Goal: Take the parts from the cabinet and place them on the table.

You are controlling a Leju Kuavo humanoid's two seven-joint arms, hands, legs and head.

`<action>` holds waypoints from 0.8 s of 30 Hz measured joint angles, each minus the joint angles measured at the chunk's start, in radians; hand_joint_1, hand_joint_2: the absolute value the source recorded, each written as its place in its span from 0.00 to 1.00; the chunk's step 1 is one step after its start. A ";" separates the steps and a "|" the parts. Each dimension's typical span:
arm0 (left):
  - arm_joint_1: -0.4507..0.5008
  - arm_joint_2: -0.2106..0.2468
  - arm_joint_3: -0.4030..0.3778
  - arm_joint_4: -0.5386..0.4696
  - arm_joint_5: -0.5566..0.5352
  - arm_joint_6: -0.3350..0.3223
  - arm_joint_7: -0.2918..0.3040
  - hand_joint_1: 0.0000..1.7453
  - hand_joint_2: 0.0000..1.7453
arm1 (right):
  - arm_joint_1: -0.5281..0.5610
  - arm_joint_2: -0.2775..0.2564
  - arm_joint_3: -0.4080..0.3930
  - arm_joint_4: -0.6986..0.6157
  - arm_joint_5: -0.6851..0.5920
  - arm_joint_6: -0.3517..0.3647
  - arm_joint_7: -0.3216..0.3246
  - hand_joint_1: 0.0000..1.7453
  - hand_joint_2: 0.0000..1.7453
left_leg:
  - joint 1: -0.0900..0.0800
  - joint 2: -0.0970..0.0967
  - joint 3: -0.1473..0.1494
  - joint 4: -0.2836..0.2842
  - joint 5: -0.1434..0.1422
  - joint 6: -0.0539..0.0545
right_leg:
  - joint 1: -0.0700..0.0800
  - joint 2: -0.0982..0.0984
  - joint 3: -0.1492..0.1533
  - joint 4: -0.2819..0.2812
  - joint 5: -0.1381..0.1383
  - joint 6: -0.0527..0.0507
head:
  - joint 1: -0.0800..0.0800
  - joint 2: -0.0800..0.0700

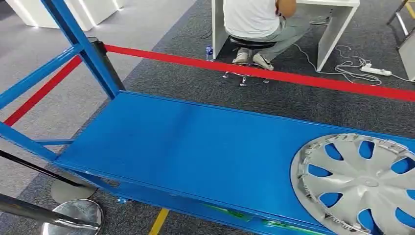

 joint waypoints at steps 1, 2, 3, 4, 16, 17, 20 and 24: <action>0.001 0.000 0.000 -0.002 0.000 -0.003 0.000 0.00 0.00 | 0.000 0.000 -0.001 0.000 0.000 0.003 -0.004 0.00 0.00 | -0.001 0.000 0.001 0.000 0.000 0.000 | 0.000 0.000 0.000 -0.001 0.000 0.000 | 0.000 0.000; 0.002 0.000 0.001 -0.004 0.000 -0.006 0.001 0.00 0.00 | 0.000 0.000 -0.003 0.000 0.000 0.006 -0.006 0.00 0.00 | -0.001 0.000 0.001 0.000 0.000 0.000 | -0.001 0.000 0.001 -0.002 0.000 0.000 | 0.000 0.000; 0.003 0.000 0.001 -0.007 0.000 -0.008 0.003 0.00 0.00 | 0.000 0.000 -0.004 0.000 0.000 0.008 -0.006 0.00 0.00 | -0.001 0.000 0.001 0.000 0.000 0.000 | -0.001 0.000 0.001 -0.003 0.000 0.000 | 0.000 0.000; 0.003 0.000 0.003 -0.008 -0.002 -0.010 0.003 0.00 0.00 | 0.000 0.000 -0.005 0.000 0.000 0.010 -0.007 0.00 0.00 | -0.001 0.000 0.001 0.000 0.000 0.000 | -0.001 0.000 0.002 -0.004 0.000 0.001 | 0.000 0.000; 0.006 -0.007 0.020 -0.013 -0.008 -0.019 -0.006 0.00 0.00 | -0.019 0.005 -0.046 0.000 -0.010 0.035 -0.027 0.00 0.00 | 0.004 0.049 0.061 -0.097 0.043 0.050 | -0.001 -0.047 -0.033 0.062 -0.047 0.025 | 0.006 0.000; 0.007 -0.009 0.021 -0.013 -0.008 -0.020 -0.006 0.00 0.00 | -0.022 0.005 -0.047 0.001 -0.010 0.035 -0.027 0.00 0.00 | 0.004 0.062 0.062 -0.094 0.038 0.047 | -0.005 -0.057 -0.079 0.142 -0.083 0.030 | 0.007 0.000; 0.007 -0.011 0.024 -0.013 -0.008 -0.023 -0.006 0.00 0.00 | -0.018 0.005 -0.053 0.001 -0.010 0.035 -0.027 0.00 0.00 | 0.008 0.096 0.065 -0.084 0.021 0.031 | -0.015 -0.067 -0.141 0.225 -0.077 0.046 | 0.008 0.000; 0.005 -0.008 0.028 -0.013 -0.008 -0.024 -0.006 0.00 0.00 | -0.018 0.008 -0.057 0.006 -0.011 0.038 -0.027 0.00 0.00 | 0.012 0.122 0.070 -0.035 -0.028 -0.012 | -0.023 -0.103 -0.042 0.018 0.027 0.072 | 0.013 0.000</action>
